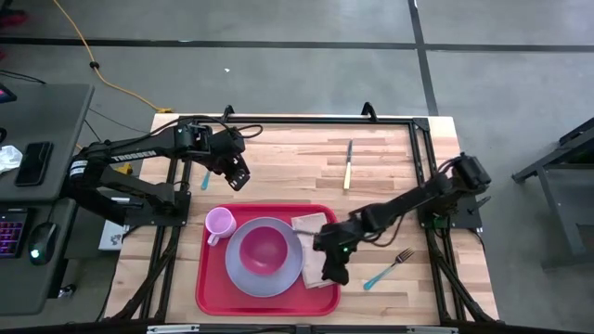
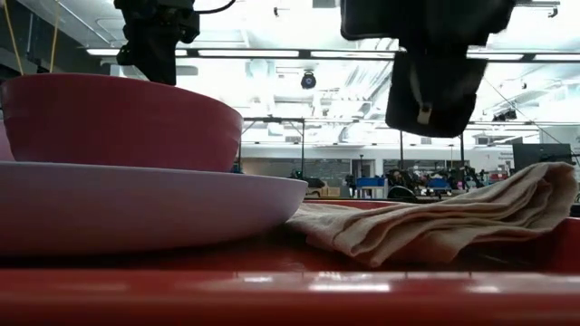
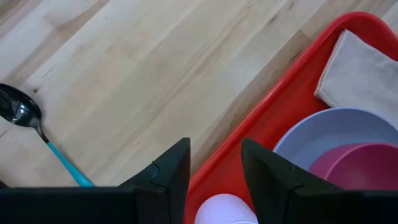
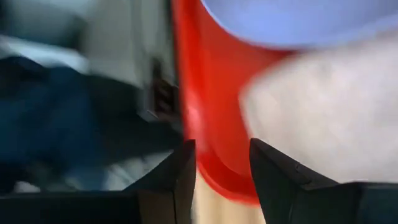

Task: Set up tray
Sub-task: Put the peach napkin to the right of the purple plate on the orange serving tray

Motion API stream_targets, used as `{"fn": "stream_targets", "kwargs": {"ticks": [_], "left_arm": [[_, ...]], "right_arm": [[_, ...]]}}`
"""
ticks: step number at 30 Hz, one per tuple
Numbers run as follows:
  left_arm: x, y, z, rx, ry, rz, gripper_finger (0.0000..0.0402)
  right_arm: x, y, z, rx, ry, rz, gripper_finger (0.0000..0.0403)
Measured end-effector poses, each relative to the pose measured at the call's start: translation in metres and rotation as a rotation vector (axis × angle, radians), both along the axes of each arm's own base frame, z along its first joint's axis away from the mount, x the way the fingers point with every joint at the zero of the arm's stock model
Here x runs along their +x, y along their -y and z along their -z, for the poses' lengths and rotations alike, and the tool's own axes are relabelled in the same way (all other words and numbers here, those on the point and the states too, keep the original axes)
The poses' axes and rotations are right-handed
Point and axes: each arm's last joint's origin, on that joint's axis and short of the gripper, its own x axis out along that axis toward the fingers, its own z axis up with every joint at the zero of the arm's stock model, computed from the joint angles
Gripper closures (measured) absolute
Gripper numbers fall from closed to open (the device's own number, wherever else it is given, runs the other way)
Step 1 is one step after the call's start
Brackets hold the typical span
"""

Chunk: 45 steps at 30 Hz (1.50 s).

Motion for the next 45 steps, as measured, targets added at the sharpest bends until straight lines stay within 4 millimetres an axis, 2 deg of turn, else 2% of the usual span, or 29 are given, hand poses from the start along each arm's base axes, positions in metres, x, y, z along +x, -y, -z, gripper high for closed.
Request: {"fn": "stream_targets", "kwargs": {"ticks": [5,12,20,28,32,38,45], "left_arm": [[0.0,0.0,0.0,-0.001,0.0,0.0,0.0227],[0.0,0.0,0.0,-0.002,0.001,0.0,0.0227],[0.0,0.0,0.0,-0.001,0.001,0.001,0.0227],[0.0,0.0,0.0,0.002,0.0,0.003,0.0227],[0.0,0.0,0.0,0.002,0.0,0.003,0.0227],[0.0,0.0,0.0,0.007,-0.001,0.0,0.0227],[0.0,0.0,0.0,0.007,-0.001,0.0,0.0227]], "right_arm": [[0.01,-0.005,-0.005,-0.239,-0.111,-0.128,0.0274],[0.028,-0.013,-0.018,-0.327,0.014,-0.231,0.0274],[0.02,-0.031,-0.017,-0.401,0.076,-0.306,0.0274],[0.009,-0.057,-0.016,-0.597,0.186,-0.37,0.0274],[0.006,-0.066,-0.016,-0.634,0.215,-0.369,0.0274],[0.009,-0.07,0.004,-0.644,0.168,-0.399,0.0274],[0.011,-0.071,0.011,-0.659,0.16,-0.41,0.0274]]}}
